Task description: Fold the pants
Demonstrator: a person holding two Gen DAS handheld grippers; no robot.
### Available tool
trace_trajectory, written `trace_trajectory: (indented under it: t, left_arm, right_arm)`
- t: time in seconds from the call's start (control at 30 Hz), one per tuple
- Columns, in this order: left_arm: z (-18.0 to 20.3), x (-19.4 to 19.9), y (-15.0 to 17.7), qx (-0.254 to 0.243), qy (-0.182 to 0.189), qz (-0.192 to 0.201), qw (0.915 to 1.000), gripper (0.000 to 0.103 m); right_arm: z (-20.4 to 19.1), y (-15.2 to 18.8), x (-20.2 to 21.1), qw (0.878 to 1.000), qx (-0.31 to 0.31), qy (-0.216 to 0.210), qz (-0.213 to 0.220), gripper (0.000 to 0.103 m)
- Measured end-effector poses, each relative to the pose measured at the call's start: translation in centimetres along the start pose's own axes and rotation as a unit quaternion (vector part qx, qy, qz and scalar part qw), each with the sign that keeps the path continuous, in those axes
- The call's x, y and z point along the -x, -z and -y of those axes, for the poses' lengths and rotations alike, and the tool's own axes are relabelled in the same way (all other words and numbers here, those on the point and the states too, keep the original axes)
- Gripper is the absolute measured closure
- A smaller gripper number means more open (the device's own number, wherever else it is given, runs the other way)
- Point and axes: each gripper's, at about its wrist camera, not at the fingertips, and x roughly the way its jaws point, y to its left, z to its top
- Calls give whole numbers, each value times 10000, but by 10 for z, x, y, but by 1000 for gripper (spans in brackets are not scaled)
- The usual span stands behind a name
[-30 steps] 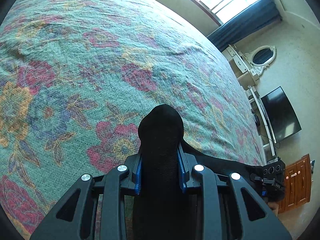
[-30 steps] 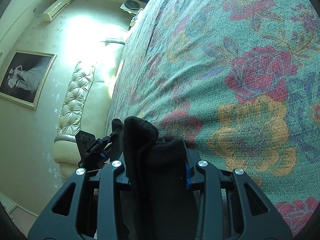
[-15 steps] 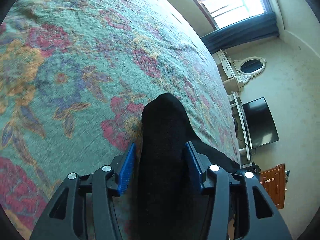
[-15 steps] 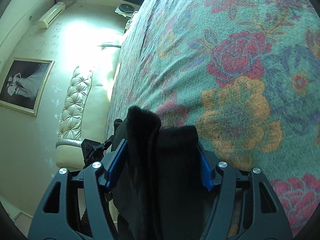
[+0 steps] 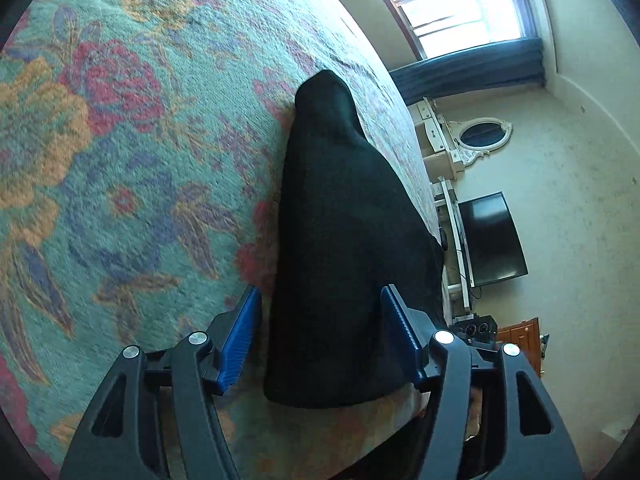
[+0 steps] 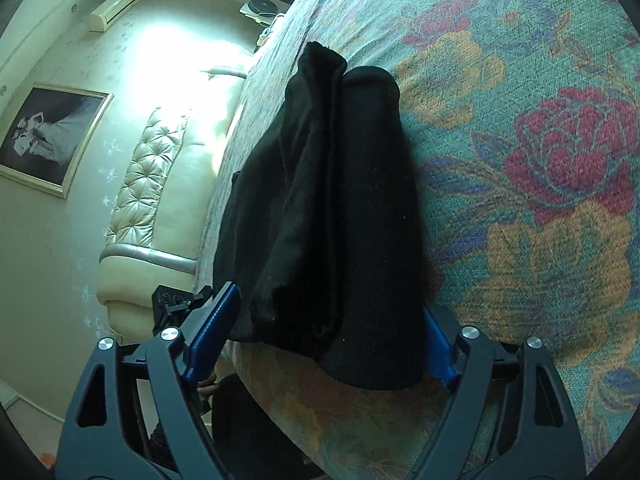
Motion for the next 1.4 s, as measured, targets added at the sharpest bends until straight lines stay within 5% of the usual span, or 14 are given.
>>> trace_trajectory:
  t: [0.17,0.33,0.6,0.7,0.83,0.97,1.4]
  left_arm:
    - [10,-14,8,-316,-337,98,9989,50]
    - [16,-6,10,-317,-357,117,9988,67]
    - [15,-8,13,-466,-415,80,9980,64]
    - [10,-8,13,-445,-433,124,9980,49]
    - [11,3,16,-608,-631,390,9954,23]
    - [19,3,25,-934,-1276,459,9864,20]
    - [37,12,73,-1015,-2271,1094,9624,15]
  right_arm:
    - [19,1,5,9980,-467,-429,76,69]
    - [11,5,15,9966,-441,-691,129,74]
    - [34,18,15,9932,-739,-877,216,74]
    - [27,17,16,9944,-619,-829,226,67]
    - [13,23,26,9961,-397,-696,364,37]
    - [-6,41,35,9980,-71,-277,569,18]
    - [-48,98,17,9819,977,1287,985,10]
